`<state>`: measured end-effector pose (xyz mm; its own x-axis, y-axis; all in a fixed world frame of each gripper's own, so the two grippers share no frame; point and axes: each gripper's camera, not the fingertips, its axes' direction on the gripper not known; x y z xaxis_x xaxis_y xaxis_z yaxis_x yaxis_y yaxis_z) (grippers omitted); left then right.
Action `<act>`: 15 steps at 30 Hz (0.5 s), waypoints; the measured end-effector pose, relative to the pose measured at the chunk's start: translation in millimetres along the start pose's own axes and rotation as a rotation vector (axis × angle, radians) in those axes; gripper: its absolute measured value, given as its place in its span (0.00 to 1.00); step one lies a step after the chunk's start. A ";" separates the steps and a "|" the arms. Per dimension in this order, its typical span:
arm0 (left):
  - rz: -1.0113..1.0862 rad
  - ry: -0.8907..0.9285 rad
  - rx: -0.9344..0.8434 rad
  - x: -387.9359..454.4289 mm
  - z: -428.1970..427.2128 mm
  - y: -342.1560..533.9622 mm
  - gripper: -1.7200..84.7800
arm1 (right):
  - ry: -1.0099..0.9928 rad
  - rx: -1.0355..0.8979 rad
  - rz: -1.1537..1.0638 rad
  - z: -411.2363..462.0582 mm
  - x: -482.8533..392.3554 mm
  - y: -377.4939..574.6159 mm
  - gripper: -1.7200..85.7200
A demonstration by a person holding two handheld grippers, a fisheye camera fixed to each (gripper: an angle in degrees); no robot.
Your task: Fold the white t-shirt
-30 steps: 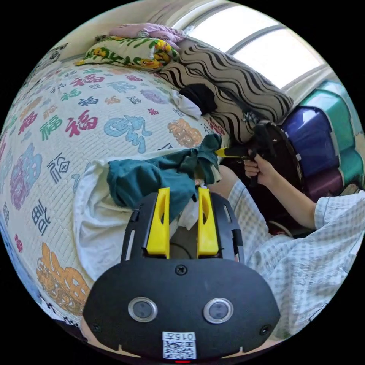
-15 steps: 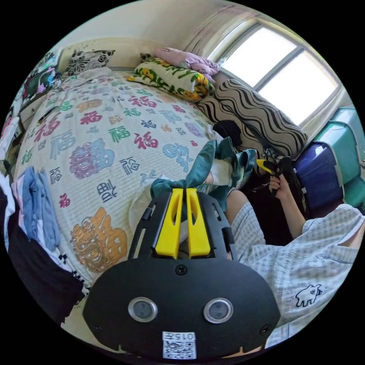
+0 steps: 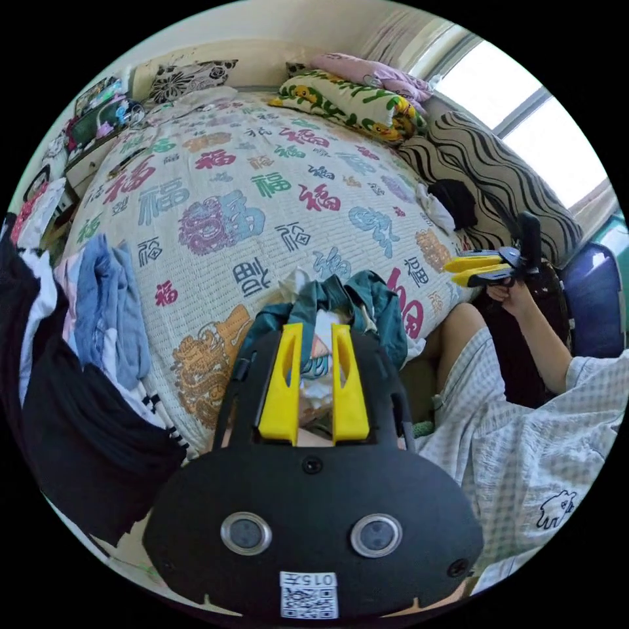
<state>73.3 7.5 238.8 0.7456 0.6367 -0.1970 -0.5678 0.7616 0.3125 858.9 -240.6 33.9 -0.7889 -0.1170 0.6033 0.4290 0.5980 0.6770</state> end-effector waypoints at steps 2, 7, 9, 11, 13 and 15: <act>0.098 0.015 -0.022 11.5 5.9 -19.8 0.12 | 0.005 -0.074 -0.065 25.7 -5.3 -22.4 0.13; 0.280 0.003 -0.159 35.9 37.1 -64.3 0.12 | 0.050 -0.304 -0.123 104.1 -10.5 -71.7 0.15; 0.322 0.022 -0.182 43.2 42.7 -70.3 0.12 | 0.030 -0.364 -0.105 126.4 -10.4 -80.0 0.15; 0.356 0.005 -0.236 49.9 49.7 -72.9 0.12 | 0.011 -0.435 -0.098 147.1 -12.9 -83.1 0.13; 0.393 0.009 -0.333 56.3 59.7 -70.3 0.12 | 0.002 -0.480 -0.100 164.5 -24.2 -80.5 0.06; 0.414 0.006 -0.377 60.5 62.1 -64.0 0.08 | 0.016 -0.483 -0.107 165.9 -36.4 -76.1 0.03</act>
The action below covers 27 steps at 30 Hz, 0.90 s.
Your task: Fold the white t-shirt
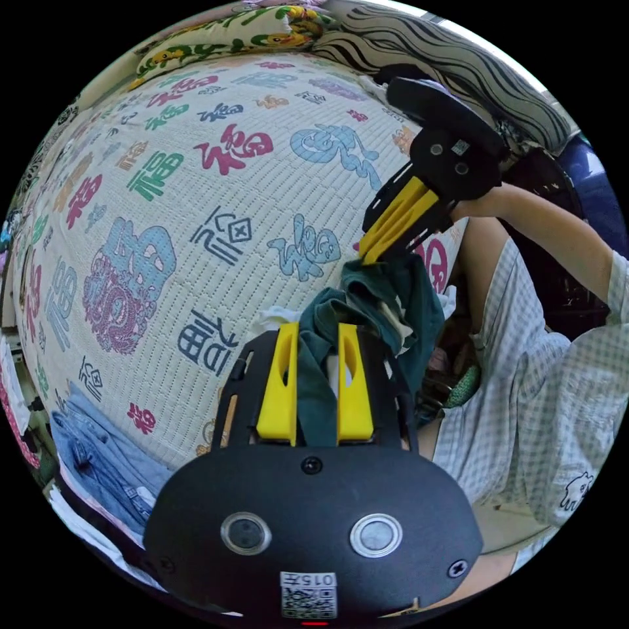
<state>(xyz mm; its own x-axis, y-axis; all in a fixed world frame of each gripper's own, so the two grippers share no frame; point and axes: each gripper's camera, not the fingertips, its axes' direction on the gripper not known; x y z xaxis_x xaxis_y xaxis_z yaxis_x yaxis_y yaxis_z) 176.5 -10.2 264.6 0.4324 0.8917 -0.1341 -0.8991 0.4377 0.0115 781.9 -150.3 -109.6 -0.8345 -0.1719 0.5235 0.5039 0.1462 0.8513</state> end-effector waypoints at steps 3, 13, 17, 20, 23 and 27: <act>-0.019 -0.014 0.027 12.2 -12.3 15.1 0.05 | -0.021 0.019 0.048 -2.3 -21.1 14.7 0.02; -0.082 -0.281 0.530 123.5 -177.9 154.1 0.03 | 0.149 0.671 0.213 -133.6 -155.9 161.3 0.02; -0.036 -0.258 0.813 168.6 -245.1 213.6 0.03 | 0.236 0.865 0.179 -179.5 -219.4 202.6 0.02; 0.014 -0.297 0.939 205.9 -288.0 246.5 0.03 | 0.323 0.989 0.110 -211.9 -274.8 227.5 0.02; 0.078 -0.406 1.005 247.3 -317.6 267.6 0.03 | 0.458 1.078 0.074 -239.0 -329.2 250.6 0.01; 0.187 -0.528 1.138 300.2 -356.8 299.6 0.03 | 0.606 1.195 0.023 -276.5 -394.7 287.7 0.01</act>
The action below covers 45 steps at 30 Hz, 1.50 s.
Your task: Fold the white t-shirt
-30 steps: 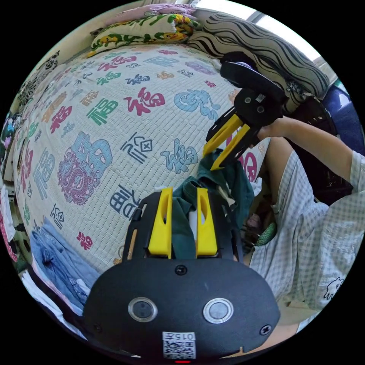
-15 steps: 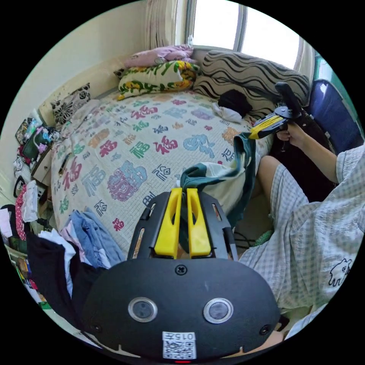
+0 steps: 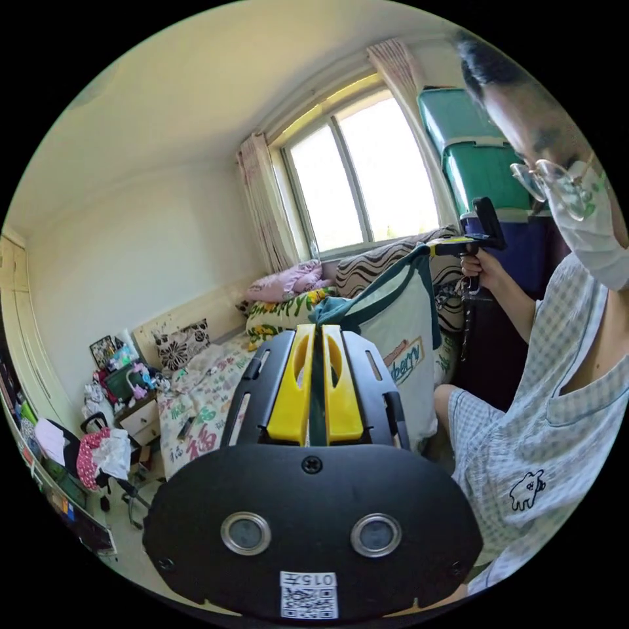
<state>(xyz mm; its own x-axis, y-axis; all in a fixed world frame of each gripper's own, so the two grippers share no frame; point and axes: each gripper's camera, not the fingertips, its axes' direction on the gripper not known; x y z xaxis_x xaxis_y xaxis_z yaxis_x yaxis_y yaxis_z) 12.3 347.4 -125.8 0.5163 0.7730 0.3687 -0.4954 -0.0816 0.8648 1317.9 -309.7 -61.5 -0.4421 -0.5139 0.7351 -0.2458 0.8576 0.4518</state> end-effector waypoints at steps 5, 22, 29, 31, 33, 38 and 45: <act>0.095 -0.057 0.153 4.6 -44.2 -36.2 0.03 | 0.081 0.101 -0.092 -51.3 -12.4 -40.6 0.01; -0.206 -0.171 -0.229 -201.8 295.1 47.9 0.03 | 0.149 -0.334 0.205 237.1 240.8 -98.3 0.01; -0.454 -0.158 -0.537 -243.6 467.7 177.7 0.04 | -0.021 -0.581 0.524 342.5 334.3 -23.4 0.05; -0.442 0.033 -0.623 -233.8 479.9 228.9 0.05 | -0.239 -0.621 0.531 325.8 340.1 14.4 0.08; -0.445 0.127 -0.764 -225.8 481.6 272.5 0.07 | -0.260 -0.727 0.528 307.2 340.9 50.7 0.10; -0.659 0.242 -1.111 -224.4 465.4 386.4 0.10 | -0.289 -0.977 0.730 249.5 350.2 144.0 0.13; -0.972 0.320 -1.235 -240.2 492.0 483.9 0.15 | -0.408 -0.987 0.975 239.7 386.5 167.7 0.12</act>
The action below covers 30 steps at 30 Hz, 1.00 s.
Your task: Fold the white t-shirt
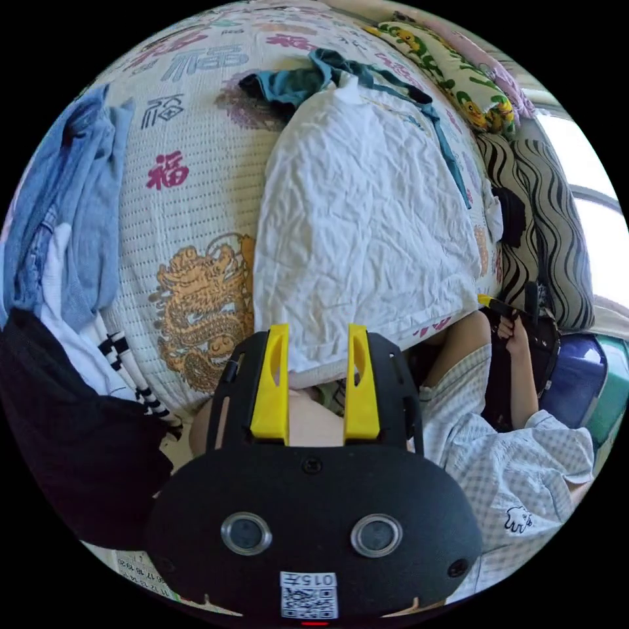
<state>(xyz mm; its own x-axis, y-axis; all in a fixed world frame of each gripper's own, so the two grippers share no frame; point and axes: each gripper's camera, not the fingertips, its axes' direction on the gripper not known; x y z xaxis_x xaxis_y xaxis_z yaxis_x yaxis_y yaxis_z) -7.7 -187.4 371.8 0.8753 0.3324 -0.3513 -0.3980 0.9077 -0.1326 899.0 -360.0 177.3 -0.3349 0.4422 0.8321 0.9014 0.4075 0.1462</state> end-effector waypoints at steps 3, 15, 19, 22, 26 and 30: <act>0.005 -0.085 -0.080 -4.3 31.1 -34.1 0.10 | 0.023 -0.052 0.015 -8.4 -2.4 -21.1 0.03; 0.217 -0.136 -0.176 16.6 64.0 -70.9 0.03 | 0.238 -0.184 -0.090 -112.7 -25.4 16.0 0.02; 0.225 -0.206 -0.276 22.7 109.8 -93.2 0.05 | 0.317 -0.244 -0.131 -129.3 -33.8 15.4 0.04; 0.198 -0.270 -0.317 21.6 131.9 -106.0 0.09 | 0.388 -0.185 -0.117 -163.4 -37.8 8.2 0.08; 0.180 -0.234 -0.168 26.1 119.3 -124.8 0.10 | 0.333 0.020 -0.073 -227.3 -34.5 -8.8 0.09; 0.284 -0.076 0.074 67.2 107.8 -174.8 0.11 | 0.185 0.163 0.023 -282.0 -11.7 -62.2 0.11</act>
<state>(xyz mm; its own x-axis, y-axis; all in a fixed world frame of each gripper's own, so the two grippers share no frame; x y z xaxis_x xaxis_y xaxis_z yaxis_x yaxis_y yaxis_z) 150.3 -296.2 471.3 0.7508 0.5917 -0.2935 -0.6114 0.7907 0.0300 924.3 -615.8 309.3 -0.2452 0.3052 0.9202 0.8470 0.5292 0.0501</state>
